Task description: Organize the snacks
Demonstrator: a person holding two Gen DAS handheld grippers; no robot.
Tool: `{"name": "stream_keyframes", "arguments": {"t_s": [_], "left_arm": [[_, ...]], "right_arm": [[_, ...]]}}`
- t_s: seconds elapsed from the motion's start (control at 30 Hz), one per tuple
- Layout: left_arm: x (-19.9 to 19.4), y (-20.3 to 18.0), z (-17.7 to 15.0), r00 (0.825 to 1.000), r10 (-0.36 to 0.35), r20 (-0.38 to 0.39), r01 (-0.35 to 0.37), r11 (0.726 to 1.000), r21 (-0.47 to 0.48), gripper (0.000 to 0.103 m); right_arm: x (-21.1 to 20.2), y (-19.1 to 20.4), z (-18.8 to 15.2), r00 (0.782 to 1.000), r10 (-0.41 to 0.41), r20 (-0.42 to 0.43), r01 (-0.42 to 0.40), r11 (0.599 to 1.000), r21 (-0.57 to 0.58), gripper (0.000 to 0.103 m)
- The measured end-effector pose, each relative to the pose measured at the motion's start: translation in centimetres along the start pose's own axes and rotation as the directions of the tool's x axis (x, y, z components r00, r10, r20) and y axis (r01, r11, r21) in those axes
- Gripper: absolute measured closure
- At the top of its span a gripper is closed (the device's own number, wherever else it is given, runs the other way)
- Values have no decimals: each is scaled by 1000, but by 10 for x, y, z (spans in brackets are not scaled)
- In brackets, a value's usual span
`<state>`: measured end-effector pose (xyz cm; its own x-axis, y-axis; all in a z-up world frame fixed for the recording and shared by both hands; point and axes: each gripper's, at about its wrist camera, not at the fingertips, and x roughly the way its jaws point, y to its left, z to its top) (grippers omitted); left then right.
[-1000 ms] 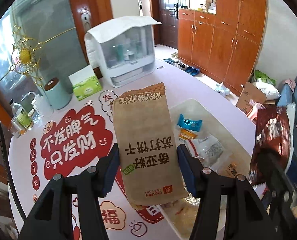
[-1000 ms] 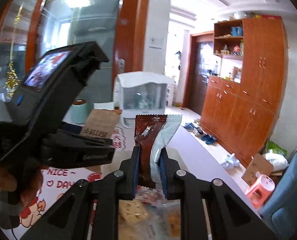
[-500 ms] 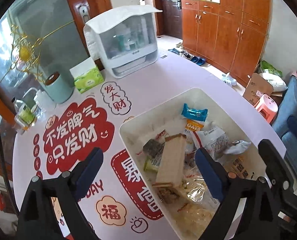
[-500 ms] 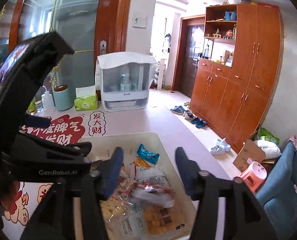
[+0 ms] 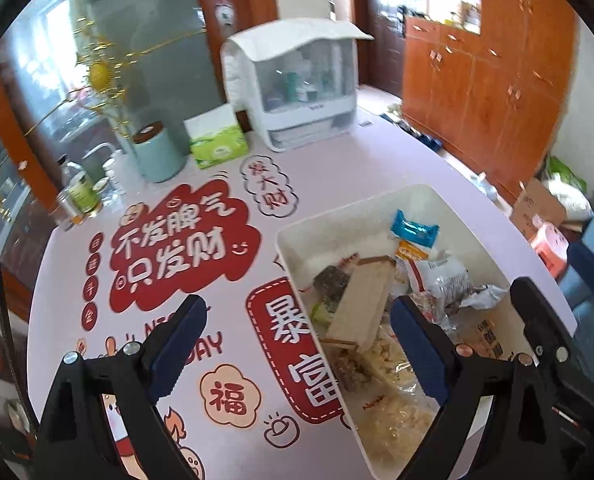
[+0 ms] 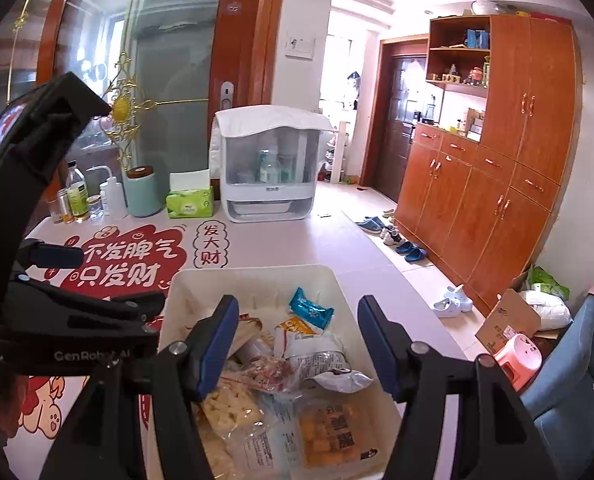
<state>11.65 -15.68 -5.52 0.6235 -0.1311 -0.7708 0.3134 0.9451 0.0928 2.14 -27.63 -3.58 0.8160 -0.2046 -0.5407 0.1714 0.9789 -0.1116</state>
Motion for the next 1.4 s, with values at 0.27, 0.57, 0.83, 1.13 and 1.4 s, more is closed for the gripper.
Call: {"name": "stream_keyframes", "arguments": {"t_s": [0.27,0.57,0.83,1.13,1.4], "left_arm": [[-25,24,-24,999,50,22,-47,991,-124,10],[-40,27,-59,997,82,0,-80,982,-174,10],[-59,31,-75,992,123,30,-115,974,-195,10],[-88,44,-95,982,177,71,-155,957,-247,8],[-100,50,-112,985,168,46,-147,944,-297,7]], "right_arm": [[-8,8,-2,996,87,-10,-87,996,-30,40],[-17,11,-6,988,151,-29,-152,987,-41,40],[-22,12,-13,973,215,-82,-217,976,-17,40],[-27,17,-15,948,277,-154,-276,961,29,40],[-41,26,-18,929,305,-208,-303,952,43,40]]}}
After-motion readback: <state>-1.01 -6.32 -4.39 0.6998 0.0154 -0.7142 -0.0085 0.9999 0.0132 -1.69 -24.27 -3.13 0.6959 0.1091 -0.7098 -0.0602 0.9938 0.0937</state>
